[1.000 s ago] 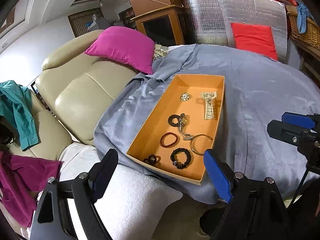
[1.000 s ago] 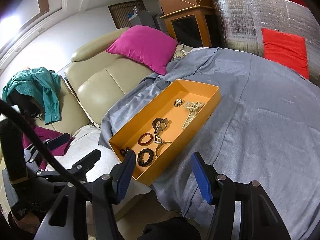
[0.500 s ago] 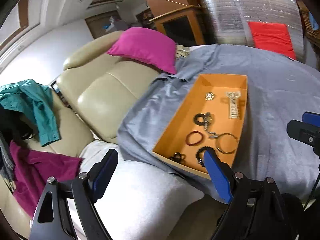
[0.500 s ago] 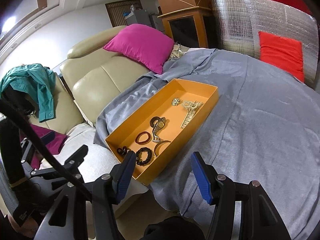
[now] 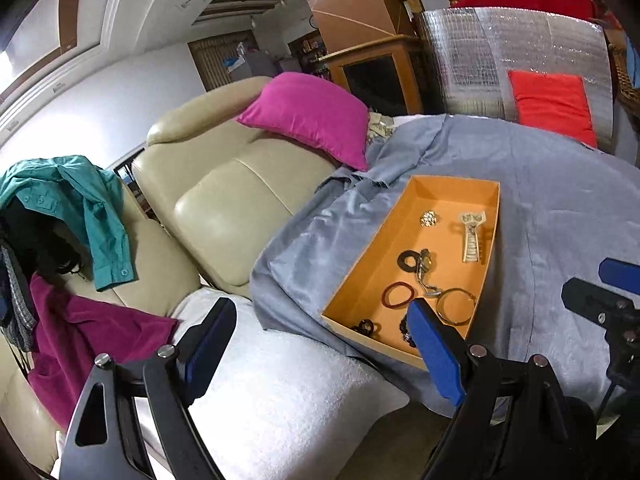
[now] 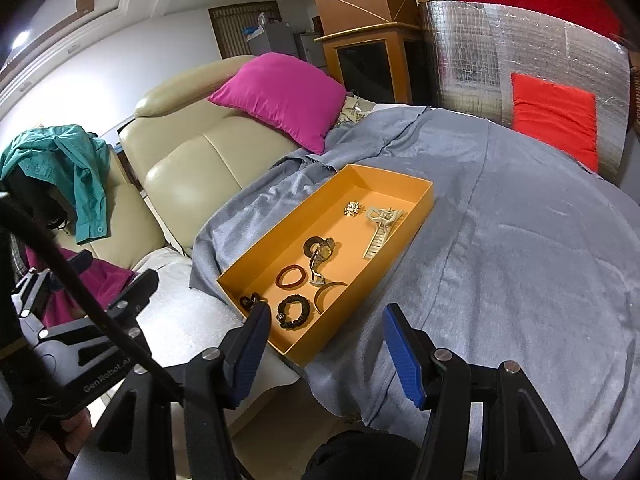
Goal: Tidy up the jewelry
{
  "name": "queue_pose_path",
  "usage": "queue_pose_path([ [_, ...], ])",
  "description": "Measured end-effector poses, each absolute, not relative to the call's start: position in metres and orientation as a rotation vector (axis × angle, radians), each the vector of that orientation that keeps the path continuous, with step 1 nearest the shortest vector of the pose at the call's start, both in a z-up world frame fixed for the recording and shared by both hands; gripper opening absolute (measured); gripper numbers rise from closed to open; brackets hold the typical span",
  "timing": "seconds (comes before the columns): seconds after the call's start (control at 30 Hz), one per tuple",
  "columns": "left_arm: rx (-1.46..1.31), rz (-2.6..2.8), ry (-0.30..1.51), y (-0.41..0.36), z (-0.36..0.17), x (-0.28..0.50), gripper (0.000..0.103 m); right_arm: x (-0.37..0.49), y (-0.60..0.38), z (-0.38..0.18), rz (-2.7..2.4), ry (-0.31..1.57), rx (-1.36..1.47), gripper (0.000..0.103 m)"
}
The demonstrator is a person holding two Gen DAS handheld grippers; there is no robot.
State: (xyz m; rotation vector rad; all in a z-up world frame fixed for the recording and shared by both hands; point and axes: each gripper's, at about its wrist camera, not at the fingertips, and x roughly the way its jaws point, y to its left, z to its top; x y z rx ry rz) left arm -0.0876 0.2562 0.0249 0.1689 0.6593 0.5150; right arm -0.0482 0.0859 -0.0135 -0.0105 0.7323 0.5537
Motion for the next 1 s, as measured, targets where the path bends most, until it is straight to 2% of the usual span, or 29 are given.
queue_pose_path([
  [0.63,0.182,0.508,0.564,0.251,0.064,-0.123,0.088,-0.088,0.085,0.024,0.532,0.652,-0.018,0.063],
  [1.0,0.172,0.519,0.586,0.256,0.061,-0.107,0.088,-0.073,0.084,0.016,0.526,0.679,-0.017,0.063],
])
